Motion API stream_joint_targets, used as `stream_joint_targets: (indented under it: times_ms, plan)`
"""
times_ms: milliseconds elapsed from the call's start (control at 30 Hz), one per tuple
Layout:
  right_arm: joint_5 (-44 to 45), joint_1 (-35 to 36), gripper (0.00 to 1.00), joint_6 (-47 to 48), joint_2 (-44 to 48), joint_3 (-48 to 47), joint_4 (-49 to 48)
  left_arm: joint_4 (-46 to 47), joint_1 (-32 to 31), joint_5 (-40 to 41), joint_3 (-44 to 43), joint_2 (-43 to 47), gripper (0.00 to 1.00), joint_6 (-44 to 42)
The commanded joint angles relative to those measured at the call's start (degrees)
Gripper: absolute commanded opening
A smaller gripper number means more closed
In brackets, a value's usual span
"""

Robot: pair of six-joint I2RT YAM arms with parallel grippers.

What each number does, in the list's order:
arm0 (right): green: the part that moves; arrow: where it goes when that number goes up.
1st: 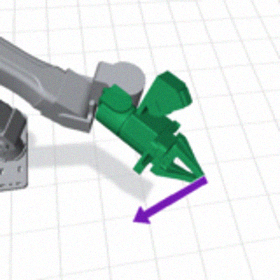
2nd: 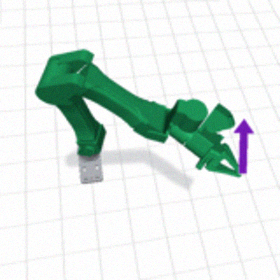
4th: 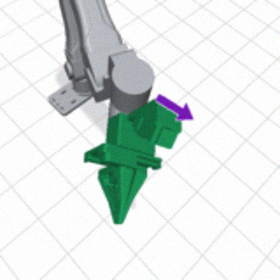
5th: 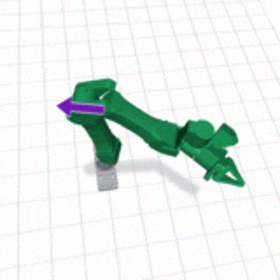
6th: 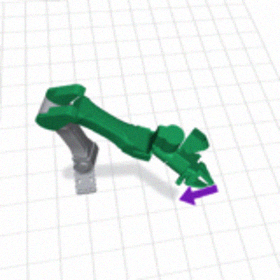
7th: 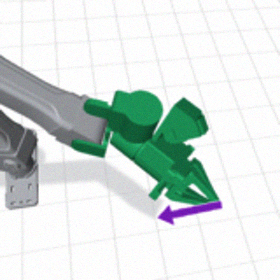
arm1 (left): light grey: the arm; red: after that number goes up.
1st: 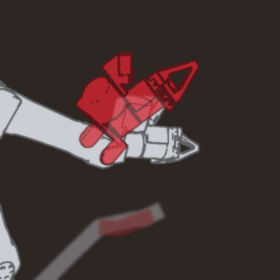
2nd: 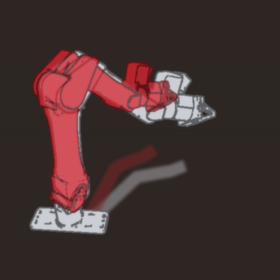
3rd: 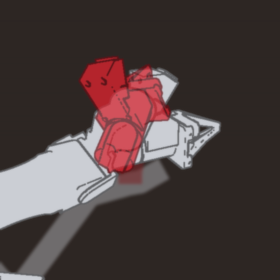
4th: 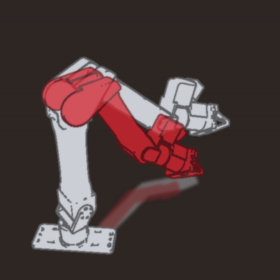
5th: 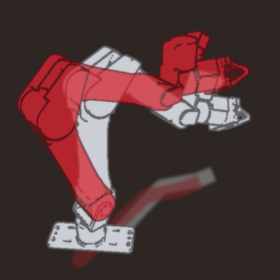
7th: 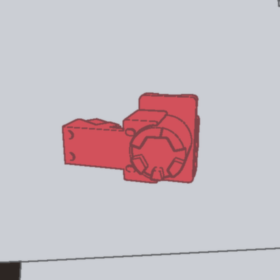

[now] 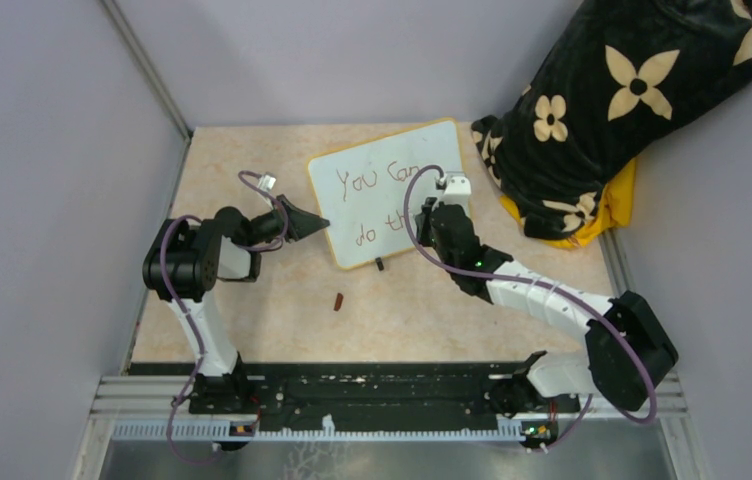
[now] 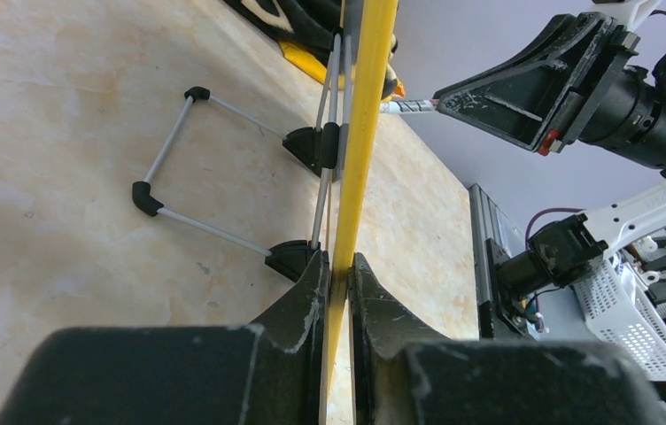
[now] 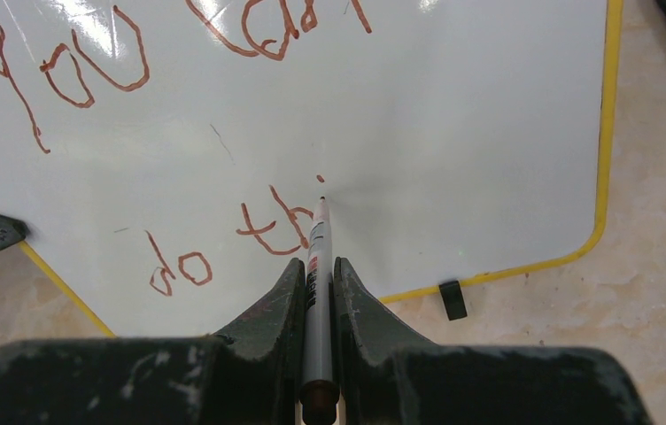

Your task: Write a sentence on the whiteboard

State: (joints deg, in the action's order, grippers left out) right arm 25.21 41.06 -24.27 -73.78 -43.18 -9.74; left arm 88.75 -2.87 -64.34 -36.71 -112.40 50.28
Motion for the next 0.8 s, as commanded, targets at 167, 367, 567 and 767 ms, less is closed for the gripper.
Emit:
stream_joint_targets:
  times_ms: [167,367,567,767]
  plan:
    - [1.0,-0.7,0.00,-0.5,-0.8,-1.3,-1.9,8.8,-1.0,-1.9,0.6,-0.9,0.00,-0.5]
    - [1.2,-0.8,0.00,-0.7,-1.1,-0.6,-2.0,8.8,-1.0,-1.9,0.6,-0.8,0.00,-0.5]
    - [1.3,-0.8,0.00,-0.7,-0.6,-0.1,-1.8,8.8,-1.0,-1.9,0.5,-0.8,0.00,-0.4]
    - [1.1,-0.8,0.00,-1.1,0.0,1.2,-1.1,8.8,-1.0,-1.9,0.6,-0.6,0.00,-0.4]
